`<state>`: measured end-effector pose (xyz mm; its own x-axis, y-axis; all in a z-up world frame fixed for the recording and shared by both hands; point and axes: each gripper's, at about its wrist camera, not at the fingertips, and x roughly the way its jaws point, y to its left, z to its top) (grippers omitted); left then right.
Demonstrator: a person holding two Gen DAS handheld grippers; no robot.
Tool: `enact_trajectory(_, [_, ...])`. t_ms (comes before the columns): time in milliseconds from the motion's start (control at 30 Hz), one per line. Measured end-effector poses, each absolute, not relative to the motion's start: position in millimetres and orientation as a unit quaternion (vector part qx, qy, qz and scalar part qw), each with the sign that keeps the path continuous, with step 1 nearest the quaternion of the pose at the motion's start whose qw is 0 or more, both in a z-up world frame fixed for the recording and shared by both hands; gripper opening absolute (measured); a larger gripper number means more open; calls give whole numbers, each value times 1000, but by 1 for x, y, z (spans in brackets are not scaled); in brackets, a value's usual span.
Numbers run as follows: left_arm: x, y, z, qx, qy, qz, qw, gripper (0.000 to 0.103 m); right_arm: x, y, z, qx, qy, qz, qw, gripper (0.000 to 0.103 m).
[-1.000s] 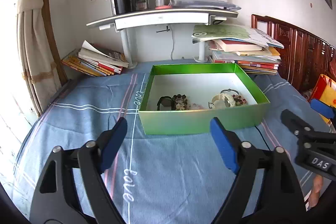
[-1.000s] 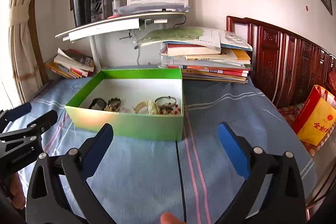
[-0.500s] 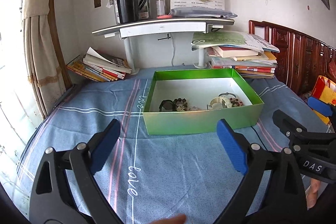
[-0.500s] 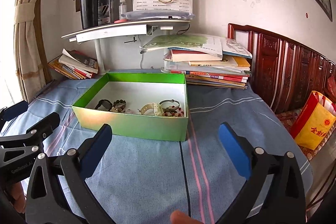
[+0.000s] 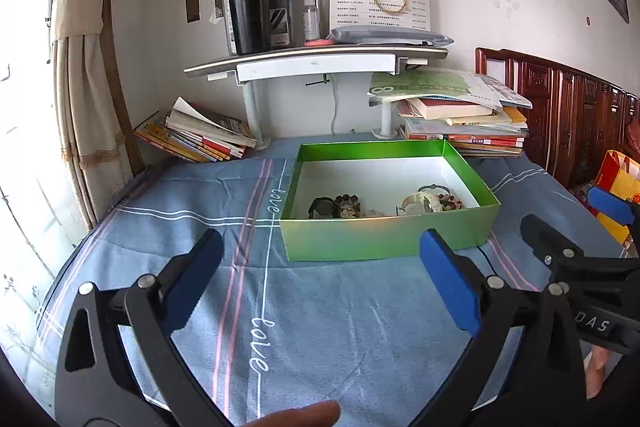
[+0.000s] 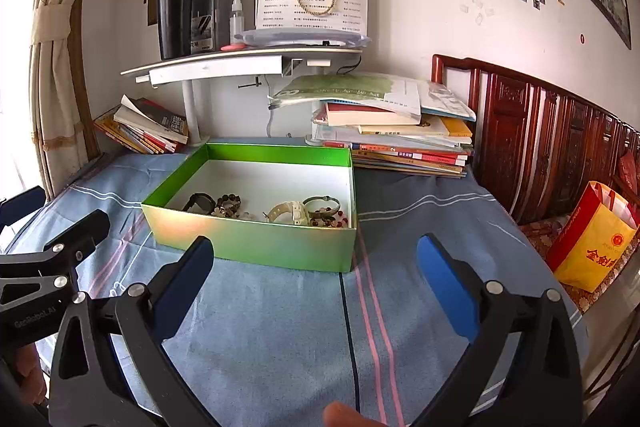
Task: Organize jewelry
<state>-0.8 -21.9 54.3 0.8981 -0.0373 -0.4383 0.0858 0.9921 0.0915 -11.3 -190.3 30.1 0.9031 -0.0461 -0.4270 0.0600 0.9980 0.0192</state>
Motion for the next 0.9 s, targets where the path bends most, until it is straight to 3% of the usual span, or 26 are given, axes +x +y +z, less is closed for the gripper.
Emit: enact_trajectory(900, [2,-18,52,51,235,-36,970,99,-12,-185,33,13,216,-24,976,100])
